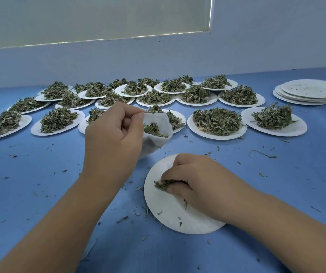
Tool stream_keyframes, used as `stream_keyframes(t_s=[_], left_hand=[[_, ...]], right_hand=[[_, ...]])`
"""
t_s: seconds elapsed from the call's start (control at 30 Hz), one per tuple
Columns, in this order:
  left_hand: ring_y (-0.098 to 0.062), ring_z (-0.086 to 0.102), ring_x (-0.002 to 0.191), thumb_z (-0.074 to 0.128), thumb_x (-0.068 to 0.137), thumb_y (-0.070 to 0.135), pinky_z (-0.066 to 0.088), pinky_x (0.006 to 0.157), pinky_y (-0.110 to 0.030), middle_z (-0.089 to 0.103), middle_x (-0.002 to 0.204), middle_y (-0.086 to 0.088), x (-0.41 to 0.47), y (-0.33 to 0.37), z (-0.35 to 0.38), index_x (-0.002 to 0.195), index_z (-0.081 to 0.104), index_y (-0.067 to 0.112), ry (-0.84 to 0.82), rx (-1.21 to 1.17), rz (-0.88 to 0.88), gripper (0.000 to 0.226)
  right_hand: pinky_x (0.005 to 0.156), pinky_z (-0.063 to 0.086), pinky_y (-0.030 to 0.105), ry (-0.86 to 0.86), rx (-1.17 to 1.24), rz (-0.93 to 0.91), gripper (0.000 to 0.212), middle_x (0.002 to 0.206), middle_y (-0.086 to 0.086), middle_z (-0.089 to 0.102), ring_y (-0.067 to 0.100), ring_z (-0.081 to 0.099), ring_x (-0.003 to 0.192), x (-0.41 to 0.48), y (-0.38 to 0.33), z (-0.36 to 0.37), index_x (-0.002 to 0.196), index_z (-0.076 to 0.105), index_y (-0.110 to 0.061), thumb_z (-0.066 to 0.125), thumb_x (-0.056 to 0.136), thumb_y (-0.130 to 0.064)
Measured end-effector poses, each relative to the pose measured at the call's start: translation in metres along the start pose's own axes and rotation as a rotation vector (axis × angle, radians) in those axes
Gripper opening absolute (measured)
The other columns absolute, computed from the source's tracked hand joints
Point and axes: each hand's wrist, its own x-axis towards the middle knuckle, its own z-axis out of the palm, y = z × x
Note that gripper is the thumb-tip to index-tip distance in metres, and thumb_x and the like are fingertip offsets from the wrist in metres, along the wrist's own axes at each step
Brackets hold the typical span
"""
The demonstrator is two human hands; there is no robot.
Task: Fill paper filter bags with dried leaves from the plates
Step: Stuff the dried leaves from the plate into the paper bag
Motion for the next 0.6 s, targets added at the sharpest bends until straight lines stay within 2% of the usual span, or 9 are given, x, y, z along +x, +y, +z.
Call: stream_keyframes(t_s=[0.07,0.17,0.33,0.47,0.6], left_hand=[[-0.016,0.050,0.066,0.058,0.094,0.017,0.037,0.054,-0.016,0.059,0.069,-0.006,-0.001,-0.002,0.000,0.085,0.062,0.028,-0.005,0.015,0.019,0.015],[-0.015,0.049,0.064,0.057,0.095,0.019,0.037,0.054,-0.015,0.059,0.068,-0.006,0.000,-0.003,-0.001,0.087,0.062,0.027,0.001,0.041,0.048,0.012],[-0.016,0.048,0.063,0.056,0.095,0.019,0.036,0.052,-0.017,0.056,0.064,-0.007,-0.001,-0.006,0.000,0.089,0.065,0.017,-0.026,0.104,0.096,0.012],[-0.012,0.048,0.063,0.057,0.094,0.017,0.034,0.053,-0.010,0.052,0.060,0.002,-0.004,-0.003,0.004,0.089,0.066,0.014,-0.071,0.170,0.134,0.011],[-0.010,0.048,0.063,0.054,0.091,0.025,0.037,0.053,-0.018,0.050,0.059,0.009,-0.009,0.002,0.009,0.088,0.066,0.019,-0.133,0.181,0.139,0.014]], right_hand=[[0.080,0.043,0.030,0.049,0.051,-0.007,0.020,0.098,-0.007,0.056,0.011,0.053,0.090,0.000,0.001,-0.003,0.109,0.070,-0.029,0.057,0.094,-0.028],[0.075,0.042,0.021,0.134,0.186,0.028,0.015,0.088,-0.012,0.057,0.000,0.052,0.081,-0.002,0.005,-0.012,0.102,0.072,-0.032,0.063,0.091,-0.027],[0.068,0.042,0.012,0.273,0.384,0.073,0.013,0.083,-0.015,0.063,0.000,0.057,0.079,-0.005,0.012,-0.025,0.093,0.073,-0.036,0.070,0.085,-0.026],[0.067,0.041,0.008,0.382,0.405,0.088,0.014,0.081,-0.030,0.059,-0.004,0.057,0.078,-0.004,0.011,-0.029,0.093,0.073,-0.035,0.072,0.083,-0.025],[0.070,0.039,0.006,0.466,0.343,0.101,0.014,0.076,-0.024,0.059,-0.008,0.055,0.078,-0.004,0.009,-0.029,0.095,0.075,-0.030,0.072,0.083,-0.023]])
